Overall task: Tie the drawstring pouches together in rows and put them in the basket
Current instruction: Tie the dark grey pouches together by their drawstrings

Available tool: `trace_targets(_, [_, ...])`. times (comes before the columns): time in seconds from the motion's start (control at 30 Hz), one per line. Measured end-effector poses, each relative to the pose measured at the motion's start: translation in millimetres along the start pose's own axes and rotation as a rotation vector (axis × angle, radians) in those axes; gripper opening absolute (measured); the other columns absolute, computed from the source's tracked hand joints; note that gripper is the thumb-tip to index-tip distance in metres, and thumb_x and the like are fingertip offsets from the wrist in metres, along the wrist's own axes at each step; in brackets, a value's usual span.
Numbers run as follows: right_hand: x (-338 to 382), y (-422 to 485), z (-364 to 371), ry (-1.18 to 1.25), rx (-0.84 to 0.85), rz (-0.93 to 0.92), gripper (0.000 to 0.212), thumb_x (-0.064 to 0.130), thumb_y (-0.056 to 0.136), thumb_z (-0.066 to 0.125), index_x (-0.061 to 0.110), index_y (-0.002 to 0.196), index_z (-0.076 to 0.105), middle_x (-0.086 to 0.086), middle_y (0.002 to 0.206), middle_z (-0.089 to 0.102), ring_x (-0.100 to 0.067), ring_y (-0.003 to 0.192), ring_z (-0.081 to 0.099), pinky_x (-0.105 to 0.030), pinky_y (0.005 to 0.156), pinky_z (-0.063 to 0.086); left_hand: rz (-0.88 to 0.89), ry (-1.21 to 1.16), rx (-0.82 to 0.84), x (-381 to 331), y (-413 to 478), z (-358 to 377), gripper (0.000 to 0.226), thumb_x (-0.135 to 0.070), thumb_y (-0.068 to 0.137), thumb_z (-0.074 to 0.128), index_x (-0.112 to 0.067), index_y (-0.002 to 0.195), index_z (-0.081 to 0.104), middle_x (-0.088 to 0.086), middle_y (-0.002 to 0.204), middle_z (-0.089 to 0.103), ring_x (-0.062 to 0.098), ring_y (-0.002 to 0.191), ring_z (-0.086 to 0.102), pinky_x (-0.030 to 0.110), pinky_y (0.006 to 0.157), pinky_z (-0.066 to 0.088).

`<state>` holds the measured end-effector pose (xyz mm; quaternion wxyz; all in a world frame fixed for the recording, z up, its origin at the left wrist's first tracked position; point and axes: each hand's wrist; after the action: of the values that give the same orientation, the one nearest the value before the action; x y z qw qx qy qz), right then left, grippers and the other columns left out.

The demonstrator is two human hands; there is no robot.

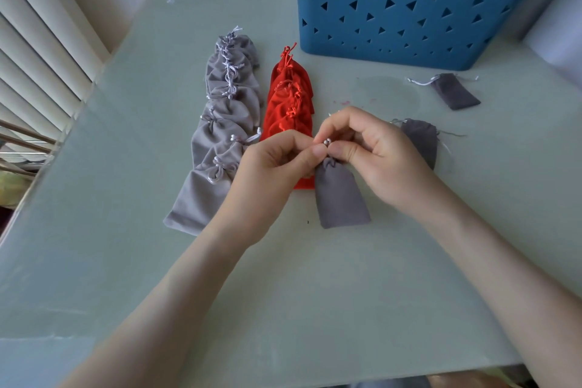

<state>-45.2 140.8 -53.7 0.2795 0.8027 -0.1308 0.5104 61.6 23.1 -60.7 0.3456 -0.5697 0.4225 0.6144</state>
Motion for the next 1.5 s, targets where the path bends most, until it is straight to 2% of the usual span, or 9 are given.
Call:
trace_targets(0.33, [1.8,-0.3,0.7,0.061,-0.050,-0.050,0.020,0.003,0.082,0.060,0.023,0.078,0.060,0.018,0.075,0.064,0.002,0.074,0.059,-0.013,0.074,0.043,-0.011,-0.070,0.114,0.9,1.7,-4.3,0.020,-0.019,0.080,0.065,-0.025,0.061,0.064,-0.008,0.062,0.058,0.006,0.063,0.050,0.019,0.064,0.041])
trace_targets(0.63, [-1.0,0.6,1.1,-0.181,-0.102,-0.099,0.023,0.009,0.096,0.045,0.018,0.108,0.062,0.017,0.098,0.062,0.002,0.093,0.058,-0.014,0.085,0.041,0.044,-0.152,-0.094,0.7,5.6,5.1,0.009,-0.013,0.087,0.063,-0.012,0.078,0.062,-0.005,0.069,0.060,0.006,0.067,0.051,0.018,0.066,0.042])
trace_targets(0.77, [-6.8,0.5,3.7,-0.332,-0.078,-0.051,0.011,0.020,0.092,0.050,0.020,0.084,0.058,0.018,0.072,0.054,0.001,0.074,0.050,-0.012,0.069,0.037,0.010,-0.126,-0.159,3.3,5.1,6.4,0.012,-0.009,0.091,0.059,-0.013,0.084,0.068,0.000,0.079,0.066,0.013,0.076,0.059,0.028,0.073,0.048])
trace_targets(0.87, [-8.7,-0.1,-1.3,-0.360,-0.090,0.028,0.022,0.028,0.090,0.055,0.013,0.074,0.057,0.007,0.068,0.057,-0.009,0.069,0.051,-0.022,0.066,0.038,0.001,-0.013,-0.163,1.2,3.5,5.4,0.015,-0.006,0.093,0.055,-0.008,0.087,0.068,-0.005,0.076,0.066,0.003,0.070,0.058,0.016,0.068,0.045])
trace_targets(0.97, [-10.0,0.7,-6.7,-0.434,-0.080,0.147,0.027,0.027,0.090,0.062,0.007,0.072,0.062,-0.002,0.073,0.060,-0.013,0.070,0.051,-0.021,0.064,0.036,0.104,0.421,-0.191,6.1,2.2,2.2,0.016,-0.014,0.093,0.058,-0.018,0.083,0.071,-0.007,0.080,0.068,0.002,0.076,0.060,0.017,0.073,0.045])
trace_targets(1.13, [-11.7,1.4,-1.8,-0.428,-0.088,0.439,0.034,0.035,0.091,0.059,0.015,0.064,0.055,0.008,0.051,0.045,-0.006,0.053,0.040,-0.020,0.051,0.028,0.131,0.626,-0.204,12.1,1.4,2.9,0.009,-0.015,0.087,0.066,-0.017,0.081,0.073,-0.008,0.079,0.066,0.003,0.073,0.057,0.016,0.070,0.044])
trace_targets(1.23, [-11.5,2.1,-0.8,-0.190,-0.129,0.501,0.037,0.029,0.094,0.055,0.018,0.060,0.049,0.013,0.051,0.043,-0.005,0.055,0.038,-0.027,0.060,0.029,0.182,0.712,-0.219,17.0,1.2,2.4,0.008,-0.013,0.084,0.068,-0.015,0.077,0.072,-0.005,0.075,0.064,0.005,0.070,0.054,0.014,0.067,0.041])
trace_targets(1.37, [-8.5,-1.7,7.0,-0.044,-0.021,0.391,0.025,0.014,0.099,0.048,0.017,0.078,0.062,0.009,0.076,0.061,-0.001,0.072,0.051,-0.023,0.075,0.039,0.208,0.792,-0.264,17.8,1.5,2.9,0.008,-0.012,0.081,0.069,-0.013,0.074,0.070,-0.003,0.072,0.062,0.007,0.071,0.049,0.010,0.066,0.035])
trace_targets(1.5, [-7.3,-1.7,10.3,-0.037,-0.026,0.271,0.023,0.003,0.095,0.052,0.021,0.086,0.064,0.006,0.091,0.067,-0.010,0.090,0.060,-0.024,0.089,0.043,0.140,0.767,-0.313,15.7,1.8,0.0,0.012,-0.014,0.088,0.064,-0.012,0.081,0.073,-0.001,0.078,0.067,0.010,0.074,0.055,0.021,0.068,0.040])
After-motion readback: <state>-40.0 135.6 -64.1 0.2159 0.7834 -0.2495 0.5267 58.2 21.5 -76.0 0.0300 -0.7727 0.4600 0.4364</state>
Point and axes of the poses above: each hand's wrist, its own y-axis towards the middle knuckle, its own z-axis out of the palm, x = y × z
